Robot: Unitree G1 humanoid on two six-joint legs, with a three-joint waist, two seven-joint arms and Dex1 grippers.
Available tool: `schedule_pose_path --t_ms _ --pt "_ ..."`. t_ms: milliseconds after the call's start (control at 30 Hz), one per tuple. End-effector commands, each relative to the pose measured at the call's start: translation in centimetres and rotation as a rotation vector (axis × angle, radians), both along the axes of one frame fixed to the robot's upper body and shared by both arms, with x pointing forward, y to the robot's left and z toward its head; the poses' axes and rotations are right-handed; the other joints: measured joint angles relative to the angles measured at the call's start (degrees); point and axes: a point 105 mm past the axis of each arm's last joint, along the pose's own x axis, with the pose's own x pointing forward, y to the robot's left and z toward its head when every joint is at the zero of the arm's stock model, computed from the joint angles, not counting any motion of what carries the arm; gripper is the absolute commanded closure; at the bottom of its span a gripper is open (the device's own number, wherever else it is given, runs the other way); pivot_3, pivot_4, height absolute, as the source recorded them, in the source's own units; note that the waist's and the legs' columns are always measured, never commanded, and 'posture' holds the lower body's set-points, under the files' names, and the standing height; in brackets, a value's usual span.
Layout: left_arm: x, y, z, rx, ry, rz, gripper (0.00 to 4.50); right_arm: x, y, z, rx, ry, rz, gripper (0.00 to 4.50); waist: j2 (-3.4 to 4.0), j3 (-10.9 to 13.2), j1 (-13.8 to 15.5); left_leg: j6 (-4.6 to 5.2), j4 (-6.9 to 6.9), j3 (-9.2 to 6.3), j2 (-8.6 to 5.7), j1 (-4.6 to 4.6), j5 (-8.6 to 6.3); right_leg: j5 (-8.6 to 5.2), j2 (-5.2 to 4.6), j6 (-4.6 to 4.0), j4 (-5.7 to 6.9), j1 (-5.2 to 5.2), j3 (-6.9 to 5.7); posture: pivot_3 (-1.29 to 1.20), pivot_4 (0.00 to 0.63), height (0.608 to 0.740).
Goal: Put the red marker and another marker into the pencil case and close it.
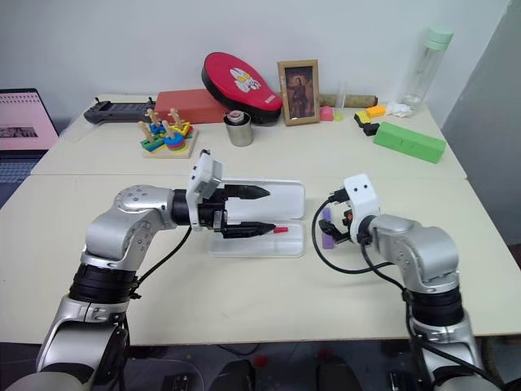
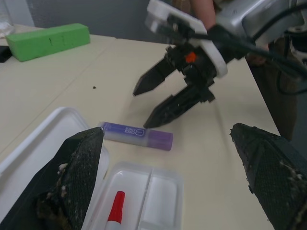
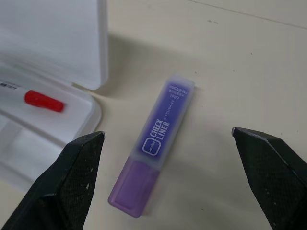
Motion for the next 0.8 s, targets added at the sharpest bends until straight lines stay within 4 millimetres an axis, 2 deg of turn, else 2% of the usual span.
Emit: schedule_pose_path --t_ms 33,267,467,600,633,800 --pt "-0.3 0.4 1.2 -0.020 -0.052 0.005 0.01 0.0 -0.3 0.5 -0.041 -0.044 -0.060 0.00 0.00 0.00 0.17 0.00 0.00 0.00 0.00 0.00 0.00 0.00 0.00 0.00 -0.01 -0.01 0.00 0.00 0.150 0.740" --pt "-0.5 0.2 1.6 -0.030 -0.079 0.005 0.01 0.3 -0.1 -1.9 -0.104 -0.003 -0.077 0.00 0.01 0.00 0.11 0.00 -0.05 0.01 0.00 0.00 0.00 0.00 0.00 0.00 -0.06 -0.03 0.01 0.00 0.150 0.740" --pt "-0.7 0.2 1.8 -0.032 -0.080 0.005 0.01 0.2 0.6 -3.1 -0.091 0.032 -0.058 0.00 0.00 0.00 -0.12 0.00 -0.05 0.01 0.00 0.01 0.00 0.00 0.00 0.00 -0.04 -0.03 0.01 0.00 0.150 0.740" --pt "-0.7 0.3 1.9 -0.033 -0.085 0.009 0.00 0.3 0.3 -3.3 -0.105 0.033 -0.056 0.75 0.00 -0.01 -0.16 0.01 -0.04 0.02 0.00 0.08 0.00 0.00 0.00 0.00 -0.03 0.04 0.02 0.00 0.150 0.740" --pt "-0.7 0.3 2.0 -0.034 -0.086 0.009 0.00 0.3 0.2 -3.4 -0.109 0.032 -0.056 1.11 0.00 -0.01 -0.15 0.01 -0.04 0.01 0.00 0.08 0.00 0.00 0.00 0.00 -0.02 0.04 0.01 0.00 0.150 0.740" --pt "-0.7 0.5 2.0 -0.039 -0.089 0.017 0.00 0.3 -0.1 -3.4 -0.117 0.030 -0.053 2.21 0.00 -0.01 0.02 0.00 -0.04 0.01 0.00 0.07 0.00 0.00 0.00 0.00 -0.06 0.07 0.01 0.00 0.150 0.740"
